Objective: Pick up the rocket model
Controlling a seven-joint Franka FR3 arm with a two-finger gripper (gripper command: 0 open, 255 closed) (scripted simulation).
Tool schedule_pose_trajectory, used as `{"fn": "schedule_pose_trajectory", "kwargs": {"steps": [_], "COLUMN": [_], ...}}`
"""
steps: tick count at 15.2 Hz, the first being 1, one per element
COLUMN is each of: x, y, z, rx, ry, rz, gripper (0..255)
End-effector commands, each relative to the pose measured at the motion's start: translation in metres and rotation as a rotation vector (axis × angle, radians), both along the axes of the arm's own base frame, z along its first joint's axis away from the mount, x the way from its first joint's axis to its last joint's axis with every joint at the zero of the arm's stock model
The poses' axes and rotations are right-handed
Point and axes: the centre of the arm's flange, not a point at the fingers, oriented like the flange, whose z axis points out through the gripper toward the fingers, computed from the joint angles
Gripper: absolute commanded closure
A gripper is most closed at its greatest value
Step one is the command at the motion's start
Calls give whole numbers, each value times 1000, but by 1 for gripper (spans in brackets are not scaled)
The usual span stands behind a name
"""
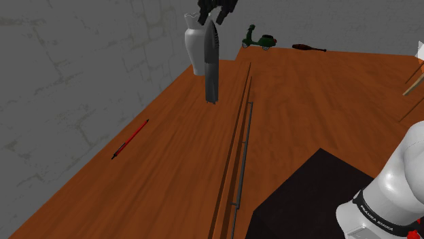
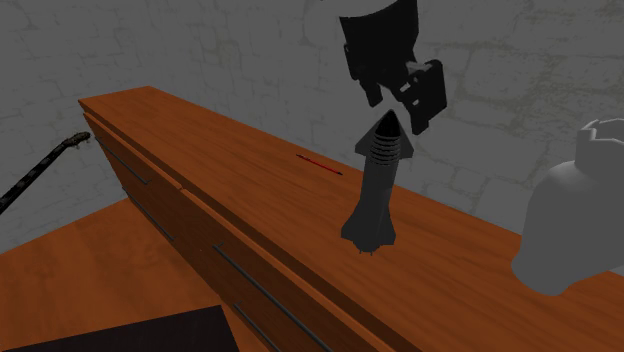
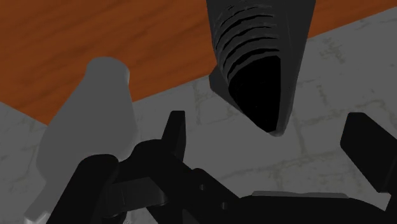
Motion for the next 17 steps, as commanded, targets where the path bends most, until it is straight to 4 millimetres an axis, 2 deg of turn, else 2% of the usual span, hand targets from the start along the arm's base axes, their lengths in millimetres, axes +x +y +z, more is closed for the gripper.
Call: {"fn": "schedule_pose_trajectory", "kwargs": {"steps": [1,2,11,17], "x": [0,0,0,0], "y": [0,1,0,0], "z": [-3,-3,-3,29], "rx": [0,0,0,0], "ry": [-1,-1,-1,-1], "rz": [0,0,0,0], "gripper": [0,255,255,255]}}
